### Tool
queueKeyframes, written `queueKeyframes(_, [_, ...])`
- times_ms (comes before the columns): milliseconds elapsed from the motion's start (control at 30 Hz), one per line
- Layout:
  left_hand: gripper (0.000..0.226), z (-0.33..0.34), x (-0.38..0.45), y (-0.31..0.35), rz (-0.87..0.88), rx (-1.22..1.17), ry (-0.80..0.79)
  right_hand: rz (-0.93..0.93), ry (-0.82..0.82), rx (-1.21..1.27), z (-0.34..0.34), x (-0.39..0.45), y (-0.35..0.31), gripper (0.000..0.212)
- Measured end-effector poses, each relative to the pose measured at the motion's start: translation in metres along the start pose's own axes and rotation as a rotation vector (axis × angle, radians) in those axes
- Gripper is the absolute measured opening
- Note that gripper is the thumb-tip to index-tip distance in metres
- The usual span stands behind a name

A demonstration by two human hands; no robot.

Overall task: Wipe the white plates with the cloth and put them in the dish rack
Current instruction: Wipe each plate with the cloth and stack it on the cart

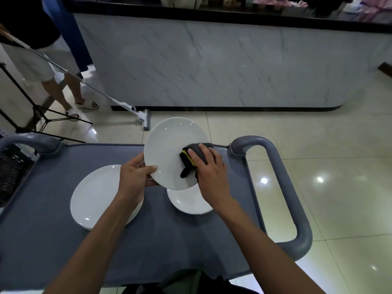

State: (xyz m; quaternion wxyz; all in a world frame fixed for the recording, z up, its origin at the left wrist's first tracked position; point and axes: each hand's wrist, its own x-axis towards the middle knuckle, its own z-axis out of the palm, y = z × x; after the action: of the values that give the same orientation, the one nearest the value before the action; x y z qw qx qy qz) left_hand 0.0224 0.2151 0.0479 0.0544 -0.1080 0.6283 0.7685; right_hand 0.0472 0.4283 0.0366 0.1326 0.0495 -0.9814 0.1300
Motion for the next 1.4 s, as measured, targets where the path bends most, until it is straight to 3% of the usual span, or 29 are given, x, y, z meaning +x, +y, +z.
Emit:
queueKeyframes(233, [0.056,0.004,-0.004,-0.01,0.0,0.066,-0.11,0.073,0.091,0.042,-0.009,0.023,0.022,0.065])
queueKeyframes(600, [0.062,-0.001,-0.006,-0.012,0.041,0.118,-0.225,-0.009,0.212,0.293,-0.018,0.039,0.03,0.059])
queueKeyframes(833, [0.06,-0.011,-0.005,-0.004,0.128,0.148,-0.243,-0.079,0.08,0.469,-0.032,0.046,0.043,0.065])
queueKeyframes(1033, [0.062,-0.015,-0.001,-0.002,0.153,0.195,-0.262,-0.029,0.013,0.531,-0.034,0.041,0.044,0.072])
queueKeyframes(1400, [0.056,-0.02,0.004,0.006,0.233,0.258,-0.26,0.017,-0.012,0.652,-0.042,0.037,0.041,0.077])
